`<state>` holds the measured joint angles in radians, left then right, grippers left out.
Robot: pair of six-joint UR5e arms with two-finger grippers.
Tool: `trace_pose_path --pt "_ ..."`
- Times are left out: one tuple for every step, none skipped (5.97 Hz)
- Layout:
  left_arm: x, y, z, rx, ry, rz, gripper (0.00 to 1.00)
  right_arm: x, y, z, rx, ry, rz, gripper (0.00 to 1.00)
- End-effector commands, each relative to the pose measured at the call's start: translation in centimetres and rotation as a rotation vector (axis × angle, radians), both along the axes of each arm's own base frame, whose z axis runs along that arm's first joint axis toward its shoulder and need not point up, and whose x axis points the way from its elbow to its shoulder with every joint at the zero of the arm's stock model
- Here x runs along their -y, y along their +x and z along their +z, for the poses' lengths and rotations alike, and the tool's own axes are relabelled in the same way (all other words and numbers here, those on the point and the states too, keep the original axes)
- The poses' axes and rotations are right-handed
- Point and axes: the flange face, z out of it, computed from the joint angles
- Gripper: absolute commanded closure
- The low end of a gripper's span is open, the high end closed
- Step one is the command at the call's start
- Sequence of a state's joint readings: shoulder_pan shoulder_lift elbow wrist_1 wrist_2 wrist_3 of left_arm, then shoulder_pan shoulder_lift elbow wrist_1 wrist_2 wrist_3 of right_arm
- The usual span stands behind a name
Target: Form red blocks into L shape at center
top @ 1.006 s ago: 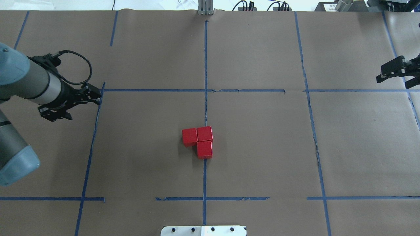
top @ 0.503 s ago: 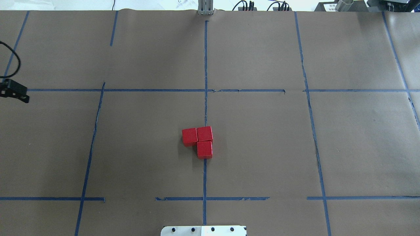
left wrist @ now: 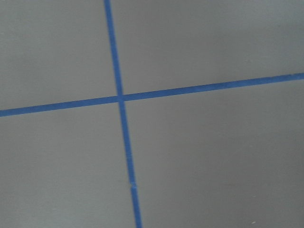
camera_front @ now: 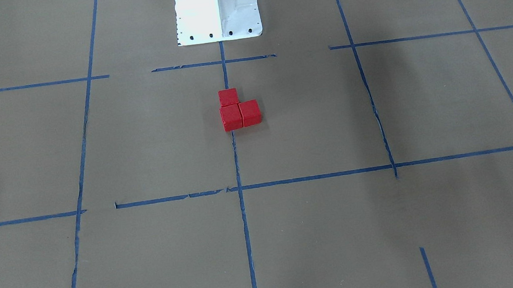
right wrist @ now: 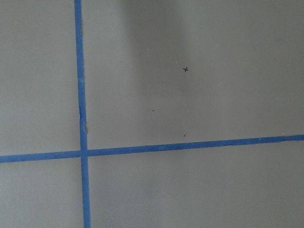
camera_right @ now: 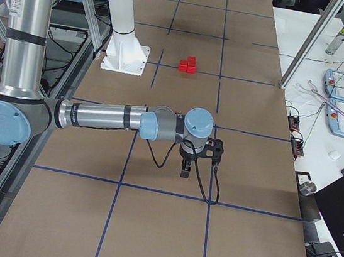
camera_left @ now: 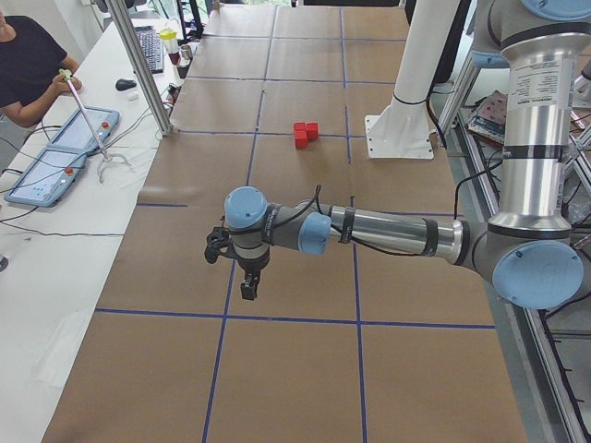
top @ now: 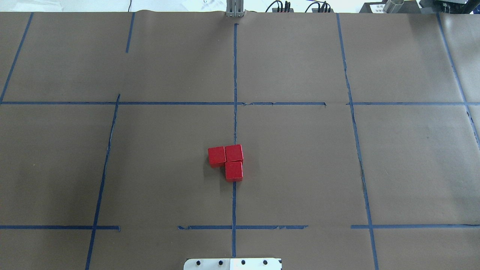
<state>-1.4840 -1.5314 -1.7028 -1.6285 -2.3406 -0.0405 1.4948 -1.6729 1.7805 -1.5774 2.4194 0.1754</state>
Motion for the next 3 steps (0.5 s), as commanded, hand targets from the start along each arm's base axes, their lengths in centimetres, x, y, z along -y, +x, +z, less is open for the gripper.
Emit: trace_pose_path --pt "-0.2 -0.2 0.6 0.004 -0.019 0.006 0.0 -1.7 0.2 -0.9 -0.005 0.028 -0.004 0.0" --pt "-0.5 -0.3 0.3 -0.001 -0.021 0.007 0.0 -2.3 0.3 -1.2 -0.009 0.036 -0.004 0.0" --pt "-0.4 0.0 -2.4 -0.008 0.023 0.014 0.0 -4.3 0.7 0.7 -0.035 0.016 -0.017 0.0"
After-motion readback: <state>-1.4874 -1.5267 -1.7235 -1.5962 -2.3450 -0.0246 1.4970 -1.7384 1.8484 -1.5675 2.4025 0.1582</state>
